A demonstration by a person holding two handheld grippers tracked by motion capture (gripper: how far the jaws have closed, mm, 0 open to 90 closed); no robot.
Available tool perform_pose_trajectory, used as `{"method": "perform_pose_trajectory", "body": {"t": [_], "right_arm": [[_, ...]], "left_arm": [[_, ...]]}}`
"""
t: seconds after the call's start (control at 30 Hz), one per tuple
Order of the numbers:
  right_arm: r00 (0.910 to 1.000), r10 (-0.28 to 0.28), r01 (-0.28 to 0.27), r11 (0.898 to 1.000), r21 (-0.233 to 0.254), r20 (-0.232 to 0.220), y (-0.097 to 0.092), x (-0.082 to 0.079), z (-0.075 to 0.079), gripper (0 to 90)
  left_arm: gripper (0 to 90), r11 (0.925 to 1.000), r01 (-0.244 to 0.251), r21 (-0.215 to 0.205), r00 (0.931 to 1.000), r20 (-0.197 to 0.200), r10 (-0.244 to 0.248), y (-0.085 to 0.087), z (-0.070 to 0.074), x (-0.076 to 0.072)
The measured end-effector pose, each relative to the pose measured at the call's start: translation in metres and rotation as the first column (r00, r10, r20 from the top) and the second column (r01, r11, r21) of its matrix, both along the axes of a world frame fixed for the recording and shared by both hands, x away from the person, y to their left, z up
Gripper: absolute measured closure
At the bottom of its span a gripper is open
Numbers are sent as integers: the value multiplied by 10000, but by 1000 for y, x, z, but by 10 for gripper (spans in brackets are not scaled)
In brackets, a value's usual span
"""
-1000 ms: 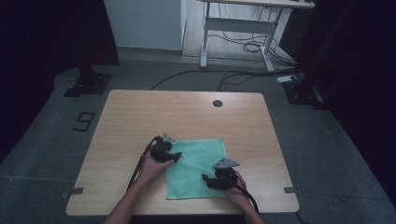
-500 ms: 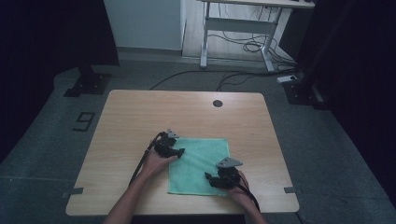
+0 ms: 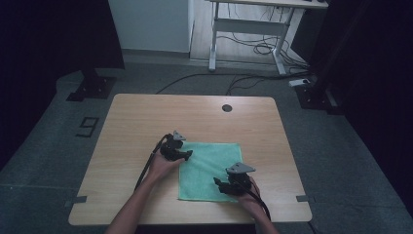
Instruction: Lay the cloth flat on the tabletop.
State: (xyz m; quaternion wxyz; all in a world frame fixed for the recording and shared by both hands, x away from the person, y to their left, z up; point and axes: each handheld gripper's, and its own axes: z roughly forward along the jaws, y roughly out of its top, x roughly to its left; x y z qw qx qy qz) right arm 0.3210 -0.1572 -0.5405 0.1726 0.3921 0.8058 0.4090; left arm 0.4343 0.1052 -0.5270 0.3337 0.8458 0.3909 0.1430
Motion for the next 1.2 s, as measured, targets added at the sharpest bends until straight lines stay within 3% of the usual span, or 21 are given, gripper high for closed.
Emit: {"method": "perform_pose_trajectory", "body": {"t": [0.13, 0.23, 0.27, 0.37, 0.53, 0.67, 0.8, 0.97, 1.03, 1.1, 1.2], "right_arm": [[9989, 467, -469, 9986, 245, 84, 22, -2, 4, 353], [9978, 666, -665, 9977, 129, -35, 35, -1, 1, 342], [9961, 864, -866, 9961, -141, -186, 47, 1, -5, 336], [9944, 1011, -1024, 9938, -442, -308, 52, -1, -12, 326], [9938, 1092, -1100, 9926, -512, -192, 46, -14, -13, 326], [9942, 1047, -1058, 9934, -449, -261, 44, -14, -9, 327], [9915, 1296, -1293, 9912, -294, 70, 64, -9, 3, 332], [9853, 1698, -1708, 9819, -813, -193, 92, 1, -3, 331], [9791, 2002, -2027, 9745, -966, -356, 100, -5, -7, 325], [9787, 2042, -2053, 9748, -876, -212, 104, -14, -9, 345], [9745, 2214, -2237, 9708, -862, -354, 105, -22, -9, 320]], "left_arm": [[425, 9995, -19, 311, 9999, -137, 24, -4, -4, 5], [425, 9990, 23, 444, 9997, -247, -12, -5, -8, 6], [425, 9994, -7, 335, 9996, -282, 17, -5, -10, 6], [425, 9995, -28, 305, 9996, -268, 36, -5, -10, 6], [411, 9994, -2, 340, 9997, -230, 10, -6, -10, 5], [409, 9996, -69, 283, 9998, -165, 74, -6, -11, 4], [409, 9995, -77, 303, 9998, -176, 82, -6, -11, 5], [408, 9994, -95, 335, 9997, -222, 103, -6, -11, 5], [408, 9995, -108, 298, 9997, -206, 114, -6, -11, 5], [408, 9995, -103, 299, 9997, -207, 110, -6, -11, 5], [408, 9994, -156, 308, 9996, -218, 163, -7, -11, 5]]}}
